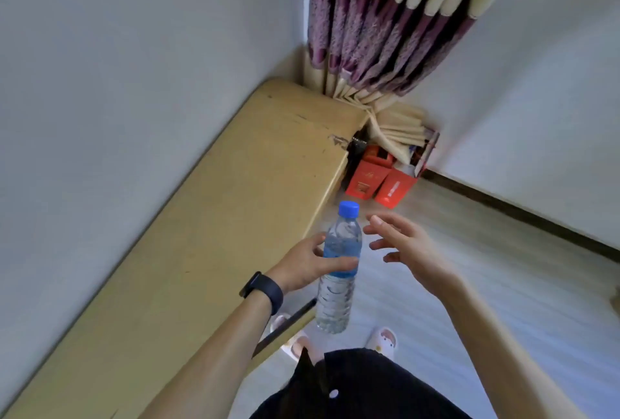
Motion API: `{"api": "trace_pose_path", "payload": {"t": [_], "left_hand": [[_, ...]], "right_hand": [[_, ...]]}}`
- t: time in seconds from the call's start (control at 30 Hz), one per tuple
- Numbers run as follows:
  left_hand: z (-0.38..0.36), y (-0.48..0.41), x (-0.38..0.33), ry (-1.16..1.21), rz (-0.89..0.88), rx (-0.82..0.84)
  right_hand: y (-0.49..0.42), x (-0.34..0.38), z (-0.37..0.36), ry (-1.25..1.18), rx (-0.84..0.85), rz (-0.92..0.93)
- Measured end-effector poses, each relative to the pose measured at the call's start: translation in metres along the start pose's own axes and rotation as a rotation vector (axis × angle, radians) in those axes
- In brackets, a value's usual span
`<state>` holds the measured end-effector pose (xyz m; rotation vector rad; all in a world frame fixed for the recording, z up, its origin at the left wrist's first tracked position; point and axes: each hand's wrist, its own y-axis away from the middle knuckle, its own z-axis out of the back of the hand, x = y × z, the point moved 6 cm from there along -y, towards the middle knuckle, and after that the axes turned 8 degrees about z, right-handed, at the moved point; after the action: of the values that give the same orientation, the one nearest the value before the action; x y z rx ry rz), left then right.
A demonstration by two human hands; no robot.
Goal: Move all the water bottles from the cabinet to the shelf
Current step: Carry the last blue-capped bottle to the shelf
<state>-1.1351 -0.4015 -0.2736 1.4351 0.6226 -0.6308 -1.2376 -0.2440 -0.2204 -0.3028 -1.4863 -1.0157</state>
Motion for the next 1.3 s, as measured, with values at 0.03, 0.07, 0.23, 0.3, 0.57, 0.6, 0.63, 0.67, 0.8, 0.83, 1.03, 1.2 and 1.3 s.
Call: {"api": "trace_pose_path", "payload": {"t": [0.03,0.07,0.23,0.3,0.57,0.6,0.63,0.67,0.8,0.83,1.03,1.2,1.3], "left_hand": [[-0.022,-0.003,-0.014,-0.063,-0.004,0.057],[-0.044,-0.004,-0.028,-0.133,-0.021,0.116],[-0.166,0.0,-0.093,-0.472,-0.142,0.271],[-0.221,0.003,-0.105,-0.528,-0.171,0.293],[-0.481,0.029,-0.121,-0.903,-0.447,0.332],[-0.513,0.035,-0.122,-0.924,-0.458,0.353],[-0.544,0.04,-0.123,-0.957,-0.465,0.379],[-0.574,0.046,-0.125,-0.998,-0.474,0.409],[-0.692,0.065,-0.138,-1.199,-0.588,0.53],[-0.72,0.069,-0.141,-1.258,-0.628,0.556],[-0.876,0.067,-0.164,-1.659,-0.874,0.524],[-1.016,0.067,-0.185,-1.71,-1.06,0.507],[-1.113,0.08,-0.184,-1.718,-1.16,0.561]], "right_hand": [[0.013,0.001,0.016,0.034,-0.023,0.019],[0.025,0.002,0.032,0.071,-0.053,0.044],[0.108,-0.012,0.139,0.265,-0.391,0.146],[0.154,-0.029,0.186,0.326,-0.555,0.169],[0.368,-0.119,0.352,0.495,-0.879,0.155],[0.395,-0.128,0.37,0.54,-0.9,0.116],[0.422,-0.137,0.389,0.554,-0.924,0.072],[0.449,-0.147,0.405,0.539,-0.952,0.028],[0.546,-0.181,0.446,0.465,-1.139,-0.027],[0.567,-0.188,0.452,0.446,-1.193,-0.025],[0.698,-0.236,0.496,0.338,-1.479,-0.087],[0.815,-0.28,0.544,0.33,-1.662,-0.254],[0.886,-0.314,0.576,0.273,-1.74,-0.344]]}}
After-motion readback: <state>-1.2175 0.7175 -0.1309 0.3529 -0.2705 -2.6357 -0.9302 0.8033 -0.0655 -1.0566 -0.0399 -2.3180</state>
